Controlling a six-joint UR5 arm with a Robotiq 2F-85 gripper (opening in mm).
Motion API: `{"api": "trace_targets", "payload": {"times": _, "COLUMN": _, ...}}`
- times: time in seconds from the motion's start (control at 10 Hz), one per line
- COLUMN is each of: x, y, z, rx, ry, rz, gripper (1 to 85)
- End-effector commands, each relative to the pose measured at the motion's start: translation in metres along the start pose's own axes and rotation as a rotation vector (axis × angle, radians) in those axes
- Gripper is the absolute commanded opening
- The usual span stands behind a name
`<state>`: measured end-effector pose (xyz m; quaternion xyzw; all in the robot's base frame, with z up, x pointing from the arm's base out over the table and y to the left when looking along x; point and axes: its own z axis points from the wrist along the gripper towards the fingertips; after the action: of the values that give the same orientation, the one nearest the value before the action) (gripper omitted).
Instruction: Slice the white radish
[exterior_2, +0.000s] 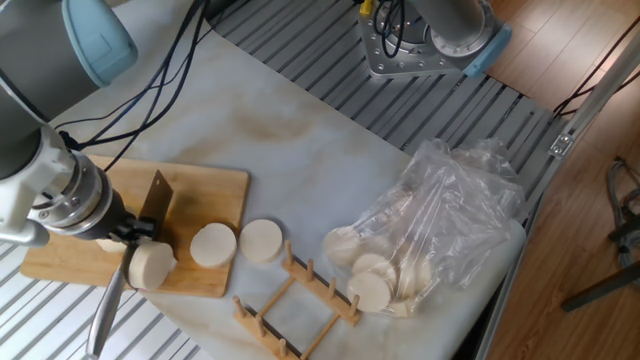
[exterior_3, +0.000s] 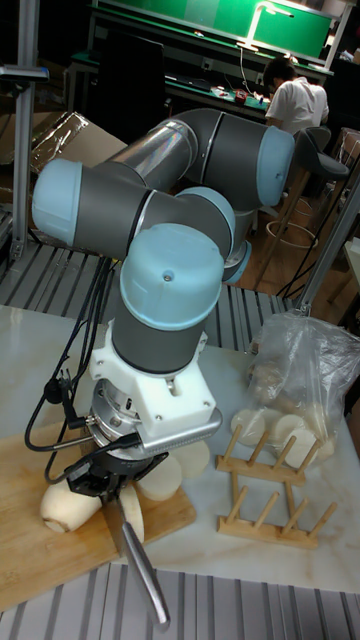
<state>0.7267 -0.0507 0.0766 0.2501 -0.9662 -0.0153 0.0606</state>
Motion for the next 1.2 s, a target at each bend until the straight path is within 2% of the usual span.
{"api": "trace_targets", "payload": {"times": 0.0, "x": -0.001, "y": -0.001, "z": -0.002, "rx": -0.003, "ry": -0.003, "rz": 0.015, "gripper": 4.0}}
{"api": "trace_targets", "payload": {"times": 0.2, "x": 0.009, "y": 0.002, "z": -0.008, "rx": -0.018, "ry": 0.012, "rz": 0.010, "gripper": 1.3}}
{"api": "trace_targets", "payload": {"times": 0.4, "x": 0.020, "y": -0.003, "z": -0.027, "rx": 0.003, "ry": 0.031, "rz": -0.008, "gripper": 1.3}}
{"api": "trace_targets", "payload": {"times": 0.5, "x": 0.024, "y": -0.003, "z": -0.038, "rx": -0.003, "ry": 0.029, "rz": -0.010, "gripper": 1.3}}
{"api": "trace_targets", "payload": {"times": 0.9, "x": 0.044, "y": -0.005, "z": -0.104, "rx": -0.097, "ry": 0.021, "rz": -0.043, "gripper": 1.3}}
{"api": "trace_targets", "payload": {"times": 1.0, "x": 0.044, "y": -0.007, "z": -0.116, "rx": -0.104, "ry": 0.022, "rz": -0.056, "gripper": 1.3}}
{"api": "trace_targets", "payload": {"times": 1.1, "x": 0.042, "y": -0.011, "z": -0.121, "rx": -0.092, "ry": 0.021, "rz": -0.079, "gripper": 1.3}}
